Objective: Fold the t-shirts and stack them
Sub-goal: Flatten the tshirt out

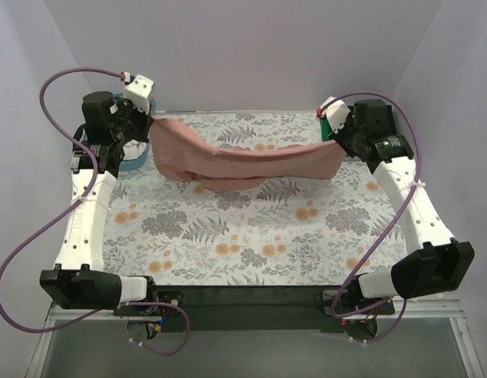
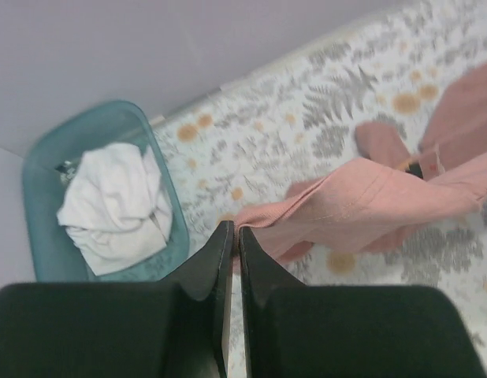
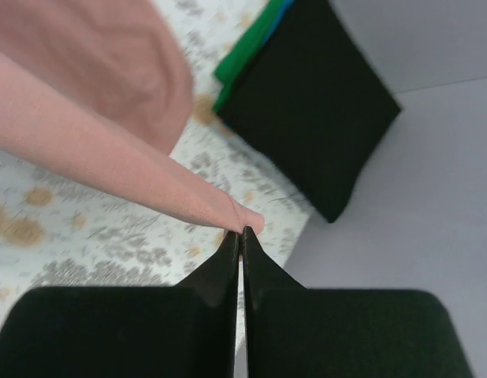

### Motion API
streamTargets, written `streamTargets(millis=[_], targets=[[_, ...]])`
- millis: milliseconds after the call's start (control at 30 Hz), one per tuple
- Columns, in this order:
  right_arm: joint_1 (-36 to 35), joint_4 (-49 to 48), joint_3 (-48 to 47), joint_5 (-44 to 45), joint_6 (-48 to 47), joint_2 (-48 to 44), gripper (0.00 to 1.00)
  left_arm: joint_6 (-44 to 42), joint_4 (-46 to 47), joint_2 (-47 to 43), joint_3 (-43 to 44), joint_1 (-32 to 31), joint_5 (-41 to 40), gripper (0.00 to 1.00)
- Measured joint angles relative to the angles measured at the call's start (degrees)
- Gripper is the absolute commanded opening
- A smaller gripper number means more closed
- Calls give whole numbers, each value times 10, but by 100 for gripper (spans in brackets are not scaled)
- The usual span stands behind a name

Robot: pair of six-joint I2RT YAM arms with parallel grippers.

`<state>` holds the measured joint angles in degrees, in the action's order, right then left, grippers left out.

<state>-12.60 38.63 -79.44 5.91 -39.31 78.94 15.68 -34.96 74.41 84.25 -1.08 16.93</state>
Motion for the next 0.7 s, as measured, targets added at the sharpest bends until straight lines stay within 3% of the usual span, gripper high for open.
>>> streamTargets(millis=[367, 700], targets=[[24, -73, -166, 44, -8, -83, 1, 105, 87, -22, 173, 2, -53, 0], [24, -172, -296, 66, -28, -212, 1, 128, 219, -171, 266, 2, -81, 0]])
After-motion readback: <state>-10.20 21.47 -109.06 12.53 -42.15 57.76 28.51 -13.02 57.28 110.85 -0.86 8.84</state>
